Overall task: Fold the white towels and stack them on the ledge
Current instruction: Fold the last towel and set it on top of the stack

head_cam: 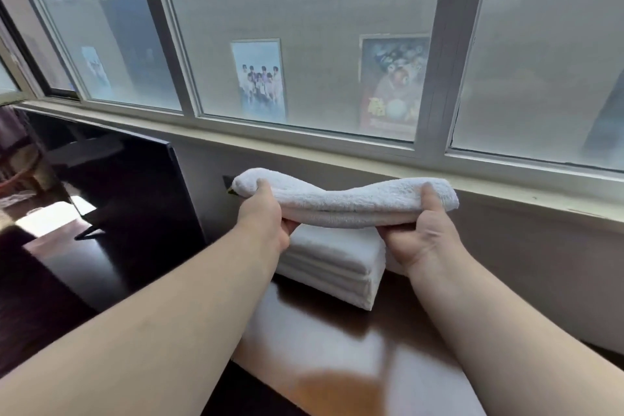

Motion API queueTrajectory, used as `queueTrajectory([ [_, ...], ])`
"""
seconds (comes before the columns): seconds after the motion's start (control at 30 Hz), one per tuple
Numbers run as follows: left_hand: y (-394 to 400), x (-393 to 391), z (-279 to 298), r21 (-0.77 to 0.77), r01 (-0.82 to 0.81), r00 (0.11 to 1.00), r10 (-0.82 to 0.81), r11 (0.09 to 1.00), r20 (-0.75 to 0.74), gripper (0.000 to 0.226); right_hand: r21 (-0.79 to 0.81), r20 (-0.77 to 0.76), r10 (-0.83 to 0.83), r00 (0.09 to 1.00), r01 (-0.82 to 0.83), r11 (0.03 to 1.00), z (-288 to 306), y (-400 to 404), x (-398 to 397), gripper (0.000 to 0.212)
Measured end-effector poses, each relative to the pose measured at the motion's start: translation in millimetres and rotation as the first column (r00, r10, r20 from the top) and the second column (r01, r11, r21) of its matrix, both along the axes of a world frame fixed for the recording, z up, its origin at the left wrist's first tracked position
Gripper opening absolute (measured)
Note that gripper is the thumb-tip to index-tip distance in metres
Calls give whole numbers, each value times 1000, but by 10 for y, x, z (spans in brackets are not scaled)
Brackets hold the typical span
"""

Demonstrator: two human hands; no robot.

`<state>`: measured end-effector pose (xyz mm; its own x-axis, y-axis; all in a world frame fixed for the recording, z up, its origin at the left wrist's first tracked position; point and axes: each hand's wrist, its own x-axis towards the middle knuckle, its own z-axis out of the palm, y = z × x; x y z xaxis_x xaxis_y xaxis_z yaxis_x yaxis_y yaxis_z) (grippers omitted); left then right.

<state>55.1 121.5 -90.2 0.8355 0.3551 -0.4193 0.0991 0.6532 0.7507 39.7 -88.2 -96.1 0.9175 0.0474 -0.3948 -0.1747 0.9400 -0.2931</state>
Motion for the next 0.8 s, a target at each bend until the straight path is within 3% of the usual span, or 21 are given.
queueTrajectory([
  [0.13,-7,427,-2,-2,27,1000,-27,1000,-8,56,-97,-81,-71,994,63,993,6,-65,363,47],
  [0.43,193,1112,-265,-14,50,999,-50,999,-21,47,-159,-90,-116,989,100,982,-224,57,925,11],
  [0.6,387,1457,-342,-85,131,990,-127,988,56,36,-127,-66,-195,979,186,974,-301,182,1166,21],
  [0.8,647,1869,-410,-139,244,968,-232,960,95,47,-117,-99,-273,957,261,958,-366,442,1358,25],
])
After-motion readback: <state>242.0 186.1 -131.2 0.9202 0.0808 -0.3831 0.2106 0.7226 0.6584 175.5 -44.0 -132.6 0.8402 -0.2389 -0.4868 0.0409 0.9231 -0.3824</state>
